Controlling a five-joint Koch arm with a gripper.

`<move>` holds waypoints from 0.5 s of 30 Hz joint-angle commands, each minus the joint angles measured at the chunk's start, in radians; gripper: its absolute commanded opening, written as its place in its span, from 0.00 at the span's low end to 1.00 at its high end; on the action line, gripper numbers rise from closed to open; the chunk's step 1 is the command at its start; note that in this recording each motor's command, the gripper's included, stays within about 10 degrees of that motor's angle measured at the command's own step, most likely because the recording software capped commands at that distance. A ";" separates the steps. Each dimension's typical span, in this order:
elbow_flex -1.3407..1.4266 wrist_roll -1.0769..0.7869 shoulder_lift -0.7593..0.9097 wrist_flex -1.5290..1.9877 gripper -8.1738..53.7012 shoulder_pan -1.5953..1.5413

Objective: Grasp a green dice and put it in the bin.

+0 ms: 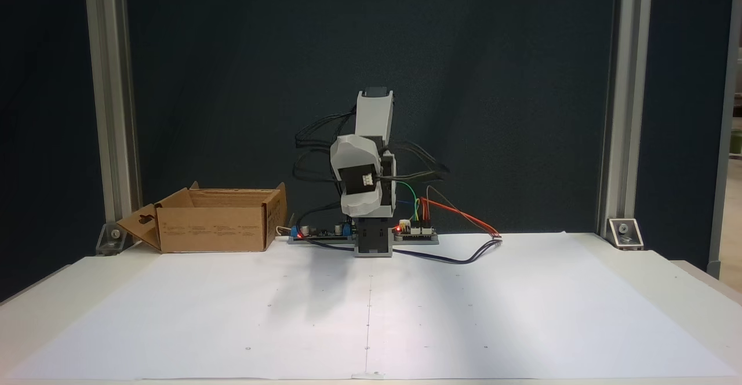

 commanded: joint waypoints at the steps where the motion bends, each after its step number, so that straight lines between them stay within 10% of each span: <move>1: 0.005 0.028 0.109 -0.165 0.85 0.000; 15: 0.250 0.032 0.109 -0.440 0.85 0.002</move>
